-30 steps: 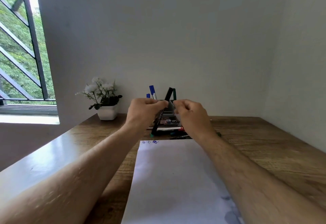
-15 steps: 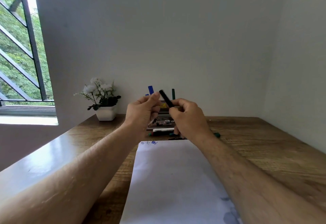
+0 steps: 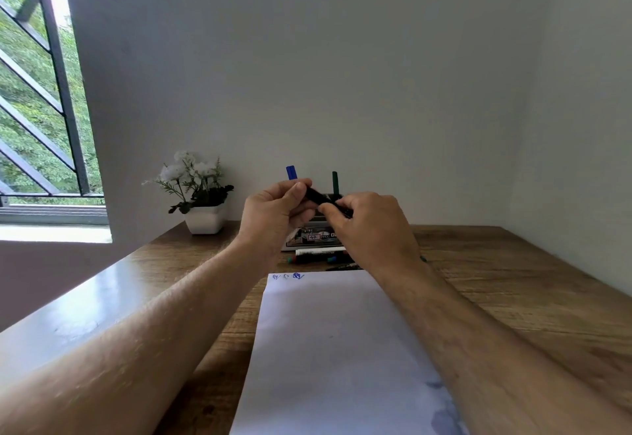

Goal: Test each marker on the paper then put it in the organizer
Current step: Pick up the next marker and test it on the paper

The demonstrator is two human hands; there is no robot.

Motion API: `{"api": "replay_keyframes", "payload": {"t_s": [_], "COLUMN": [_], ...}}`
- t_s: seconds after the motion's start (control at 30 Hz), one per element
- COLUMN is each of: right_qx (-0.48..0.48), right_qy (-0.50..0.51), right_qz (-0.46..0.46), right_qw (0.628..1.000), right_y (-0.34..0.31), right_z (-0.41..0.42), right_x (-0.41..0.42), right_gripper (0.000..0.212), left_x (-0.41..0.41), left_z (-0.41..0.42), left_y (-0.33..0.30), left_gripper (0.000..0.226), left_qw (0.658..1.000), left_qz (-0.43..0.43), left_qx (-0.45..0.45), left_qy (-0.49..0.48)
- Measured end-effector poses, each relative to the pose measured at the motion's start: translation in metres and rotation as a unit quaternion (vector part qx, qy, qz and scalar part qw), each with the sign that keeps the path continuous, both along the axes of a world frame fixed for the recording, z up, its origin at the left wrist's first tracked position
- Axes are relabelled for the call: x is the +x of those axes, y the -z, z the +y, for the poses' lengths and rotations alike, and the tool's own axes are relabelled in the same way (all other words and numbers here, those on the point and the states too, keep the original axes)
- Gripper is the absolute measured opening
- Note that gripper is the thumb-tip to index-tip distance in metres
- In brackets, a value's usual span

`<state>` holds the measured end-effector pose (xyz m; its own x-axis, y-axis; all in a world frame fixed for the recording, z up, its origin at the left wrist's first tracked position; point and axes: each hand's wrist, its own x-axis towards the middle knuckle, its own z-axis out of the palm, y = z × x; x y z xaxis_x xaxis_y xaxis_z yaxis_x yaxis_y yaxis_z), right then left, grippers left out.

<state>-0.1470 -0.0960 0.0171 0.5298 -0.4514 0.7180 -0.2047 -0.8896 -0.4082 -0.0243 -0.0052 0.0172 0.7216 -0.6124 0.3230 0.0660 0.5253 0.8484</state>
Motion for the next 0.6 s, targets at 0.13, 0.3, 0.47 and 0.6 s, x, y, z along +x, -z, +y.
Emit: {"api": "replay_keyframes", "payload": {"t_s": [0.13,0.3,0.47,0.6], "right_qx": [-0.018,-0.007,0.068,0.270], "right_qy": [0.014,0.015,0.001,-0.073], "right_qz": [0.003,-0.004,-0.008,-0.041], "right_qw": [1.000,1.000,0.998,0.959], "right_y": [-0.003,-0.003,0.003,0.006], "right_z": [0.003,0.000,-0.006,-0.006], "right_x": [-0.001,-0.001,0.000,0.004], "right_gripper": [0.041,0.050,0.039,0.025], "left_x": [-0.003,-0.007,-0.003,0.004], "left_z": [0.000,0.002,0.007,0.014], "left_y": [-0.003,-0.006,-0.013,-0.015], "left_gripper": [0.014,0.012,0.012,0.023], "left_qw": [0.999,0.993,0.982,0.976], "left_qz": [-0.019,-0.050,-0.019,-0.124], "left_qx": [-0.033,-0.082,-0.122,-0.022], "left_qy": [-0.030,-0.069,-0.141,-0.177]}}
